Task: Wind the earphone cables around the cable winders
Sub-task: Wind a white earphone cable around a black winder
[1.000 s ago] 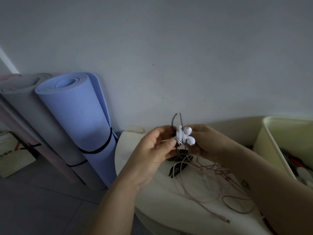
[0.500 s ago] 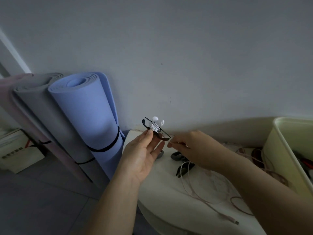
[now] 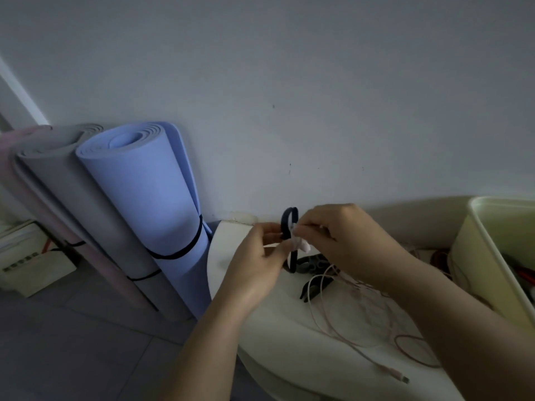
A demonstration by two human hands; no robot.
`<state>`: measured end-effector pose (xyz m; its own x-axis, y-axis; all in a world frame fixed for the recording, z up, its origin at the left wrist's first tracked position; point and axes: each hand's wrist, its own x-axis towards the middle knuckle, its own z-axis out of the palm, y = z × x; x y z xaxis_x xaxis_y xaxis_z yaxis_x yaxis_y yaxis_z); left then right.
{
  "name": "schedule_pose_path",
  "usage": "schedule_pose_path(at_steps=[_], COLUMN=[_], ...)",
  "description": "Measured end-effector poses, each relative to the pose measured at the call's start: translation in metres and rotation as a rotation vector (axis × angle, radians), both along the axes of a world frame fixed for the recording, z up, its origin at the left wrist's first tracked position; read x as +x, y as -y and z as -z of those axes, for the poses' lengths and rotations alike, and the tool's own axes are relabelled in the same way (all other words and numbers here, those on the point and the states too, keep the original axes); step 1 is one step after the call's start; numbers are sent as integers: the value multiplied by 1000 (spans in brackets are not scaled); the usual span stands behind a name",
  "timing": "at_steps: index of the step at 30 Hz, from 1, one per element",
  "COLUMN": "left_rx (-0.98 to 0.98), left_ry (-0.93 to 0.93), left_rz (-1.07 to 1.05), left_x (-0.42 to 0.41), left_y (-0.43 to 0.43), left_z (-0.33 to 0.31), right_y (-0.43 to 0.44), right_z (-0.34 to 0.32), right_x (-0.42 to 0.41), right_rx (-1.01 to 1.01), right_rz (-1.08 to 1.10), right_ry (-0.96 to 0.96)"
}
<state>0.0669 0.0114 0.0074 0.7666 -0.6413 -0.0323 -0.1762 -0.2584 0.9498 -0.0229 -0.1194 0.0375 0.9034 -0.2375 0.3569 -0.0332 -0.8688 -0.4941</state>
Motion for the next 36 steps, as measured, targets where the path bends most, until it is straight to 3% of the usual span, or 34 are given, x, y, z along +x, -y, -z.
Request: schedule_pose_path(at_steps=[4, 6, 8, 11, 18, 22, 28, 32, 36], left_rx=[5, -16, -23, -43, -238, -277, -312, -368, -431], left_ry=[2, 12, 22, -8, -281, -291, -299, -382, -463], left_rz=[132, 157, 168, 186, 253, 239, 254, 271, 285], left_x=[-1, -2, -1, 1, -4, -4, -5, -4, -1], left_y=[-2, -4, -4, -6, -5, -5, -5, -6, -6], left_z=[-1, -3, -5, -6, -13, -12, -11, -11, -8], right_y=[15, 18, 17, 15, 21, 24, 23, 27, 29], right_z=[5, 6, 5, 5, 8, 11, 9, 5, 5], right_x=[-1, -2, -3, -3, -2, 0, -1, -7, -10], right_rx=[187, 386, 575, 690, 1150, 1253, 1310, 1326, 1474], right_rz=[153, 158, 123, 65, -128, -208, -158, -95, -135], right_ry=[100, 78, 63, 74, 111, 113, 97, 57, -43])
